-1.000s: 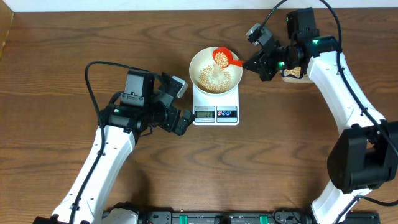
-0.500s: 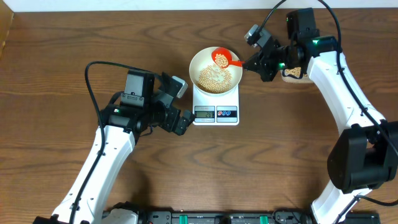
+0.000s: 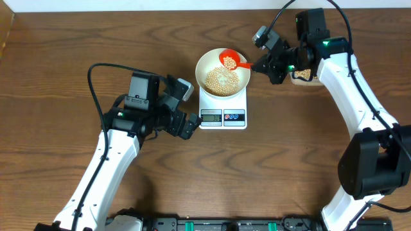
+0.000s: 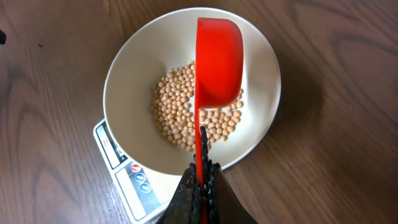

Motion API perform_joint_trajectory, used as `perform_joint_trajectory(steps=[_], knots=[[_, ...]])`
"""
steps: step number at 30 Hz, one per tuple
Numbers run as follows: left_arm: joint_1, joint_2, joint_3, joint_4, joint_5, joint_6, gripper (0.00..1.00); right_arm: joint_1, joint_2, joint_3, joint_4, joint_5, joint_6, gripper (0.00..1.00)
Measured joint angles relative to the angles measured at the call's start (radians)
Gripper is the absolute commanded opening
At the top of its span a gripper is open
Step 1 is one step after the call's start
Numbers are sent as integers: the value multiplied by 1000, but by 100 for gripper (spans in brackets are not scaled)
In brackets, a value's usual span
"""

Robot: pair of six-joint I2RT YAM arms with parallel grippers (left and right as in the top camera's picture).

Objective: Scoop item into bowl and weigh 50g on scale
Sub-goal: 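Hold the emptied scoop above the bowl while the scale settles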

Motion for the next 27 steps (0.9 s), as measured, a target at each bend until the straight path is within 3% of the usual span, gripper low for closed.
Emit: perform_joint_trajectory(steps=[27], knots=[[0, 0, 0, 0, 0, 0, 100, 0, 0, 0, 0, 2, -90, 1]])
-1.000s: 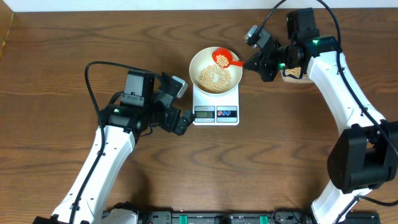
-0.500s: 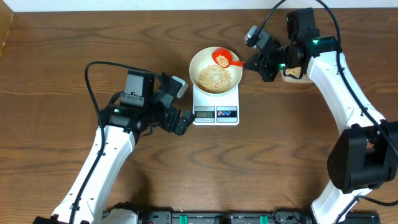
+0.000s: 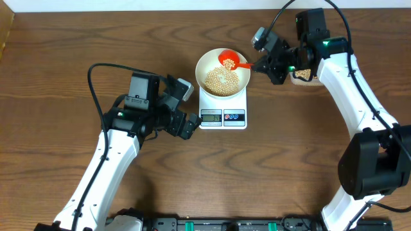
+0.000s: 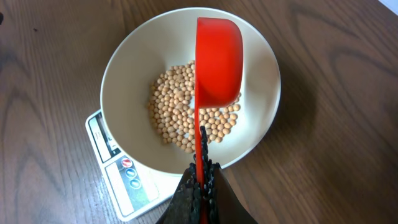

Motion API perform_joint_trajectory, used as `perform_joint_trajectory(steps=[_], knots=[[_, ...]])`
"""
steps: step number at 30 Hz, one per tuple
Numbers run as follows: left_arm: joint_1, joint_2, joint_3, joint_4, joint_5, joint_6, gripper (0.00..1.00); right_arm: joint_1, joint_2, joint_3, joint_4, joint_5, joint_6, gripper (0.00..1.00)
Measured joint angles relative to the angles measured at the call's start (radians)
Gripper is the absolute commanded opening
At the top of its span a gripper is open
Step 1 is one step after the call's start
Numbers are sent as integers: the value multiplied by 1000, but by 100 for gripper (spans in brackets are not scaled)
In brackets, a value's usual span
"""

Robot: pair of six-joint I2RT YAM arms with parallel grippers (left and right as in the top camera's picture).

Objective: Scoop item into bowl and weigh 50g on scale
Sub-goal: 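Hold the emptied scoop above the bowl while the scale settles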

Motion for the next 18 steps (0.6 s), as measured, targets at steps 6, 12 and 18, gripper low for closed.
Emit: perform_joint_trajectory(steps=[6, 12, 18], knots=[[0, 0, 0, 0, 0, 0, 100, 0, 0, 0, 1, 0, -17, 1], [0, 0, 0, 0, 0, 0, 100, 0, 0, 0, 0, 0, -19, 1], [0, 0, 0, 0, 0, 0, 100, 0, 0, 0, 0, 0, -19, 1]])
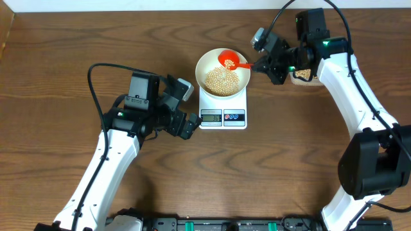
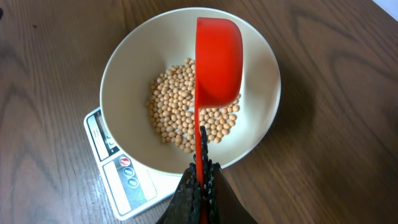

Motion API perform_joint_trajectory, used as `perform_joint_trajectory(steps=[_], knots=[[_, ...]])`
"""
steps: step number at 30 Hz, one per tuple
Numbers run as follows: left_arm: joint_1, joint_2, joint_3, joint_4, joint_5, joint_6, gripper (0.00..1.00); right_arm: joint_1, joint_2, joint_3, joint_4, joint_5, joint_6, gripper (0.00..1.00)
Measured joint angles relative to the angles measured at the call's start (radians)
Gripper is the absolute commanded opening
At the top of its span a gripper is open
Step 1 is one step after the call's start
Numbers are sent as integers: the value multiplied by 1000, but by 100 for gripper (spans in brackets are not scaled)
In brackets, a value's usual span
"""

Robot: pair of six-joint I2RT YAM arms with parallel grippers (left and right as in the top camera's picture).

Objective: Scoop item into bowl and weigh 50g on scale
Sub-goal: 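Hold the emptied scoop above the bowl while the scale settles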

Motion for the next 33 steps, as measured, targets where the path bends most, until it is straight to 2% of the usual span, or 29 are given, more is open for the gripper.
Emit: perform_joint_trajectory(steps=[20, 33], knots=[[0, 0, 0, 0, 0, 0, 100, 0, 0, 0, 0, 0, -1, 1], [0, 0, 0, 0, 0, 0, 100, 0, 0, 0, 0, 0, -85, 1]])
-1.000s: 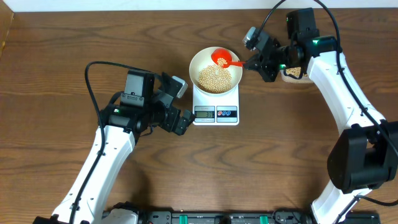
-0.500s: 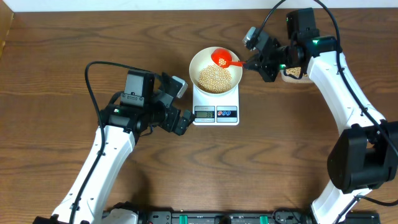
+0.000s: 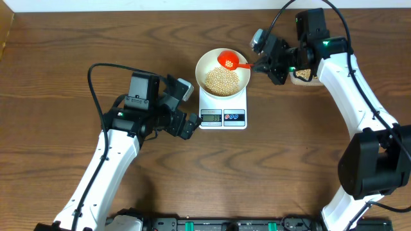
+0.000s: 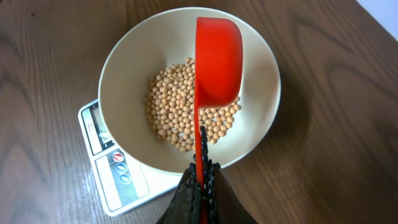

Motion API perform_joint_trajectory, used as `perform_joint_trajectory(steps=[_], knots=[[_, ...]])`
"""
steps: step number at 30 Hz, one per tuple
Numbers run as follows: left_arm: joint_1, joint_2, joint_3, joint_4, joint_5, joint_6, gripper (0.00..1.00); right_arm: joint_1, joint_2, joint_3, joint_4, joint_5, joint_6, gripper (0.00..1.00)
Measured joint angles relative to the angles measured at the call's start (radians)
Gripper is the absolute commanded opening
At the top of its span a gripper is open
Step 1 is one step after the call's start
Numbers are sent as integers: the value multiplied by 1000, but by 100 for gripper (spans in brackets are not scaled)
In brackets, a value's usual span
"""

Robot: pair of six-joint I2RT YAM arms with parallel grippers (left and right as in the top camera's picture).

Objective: Scoop item into bowl and weigh 50g on scale
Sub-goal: 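Hold the emptied scoop above the bowl while the scale settles, then carry the scoop back and lower it into the soybean tub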

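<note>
A cream bowl [image 3: 212, 63] holding a heap of tan beans [image 3: 219, 79] stands on a white digital scale [image 3: 223, 117]. My right gripper [image 3: 258, 64] is shut on the handle of a red scoop [image 3: 226, 59], whose cup hangs over the bowl's far right part with a few beans showing in it. The right wrist view shows the scoop [image 4: 217, 59] tipped on its side above the beans [image 4: 186, 109], the bowl rim [image 4: 124, 56], the scale's panel [image 4: 115, 168] and my gripper [image 4: 201, 171] clamped on the handle. My left gripper [image 3: 190, 126] rests left of the scale; its jaws are unclear.
A small container of beans [image 3: 300, 75] sits behind my right arm at the right. Dark wooden table [image 3: 58, 51] spreads around the scale. A black equipment rail [image 3: 218, 224] lines the front edge.
The right wrist view has shifted a little, showing more of the scale's panel. The scoop stays tipped over the bowl and the left arm has not moved.
At every earlier moment my right gripper held the red scoop tipped over the bowl on the scale, with the left arm still beside the scale. Between moments only the wrist's view drifted slightly, uncovering more of the scale.
</note>
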Motion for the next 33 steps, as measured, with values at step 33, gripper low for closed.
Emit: perform_joint_trajectory(steps=[33], knots=[[0, 0, 0, 0, 0, 0, 100, -2, 0, 2, 143, 13, -130, 1]])
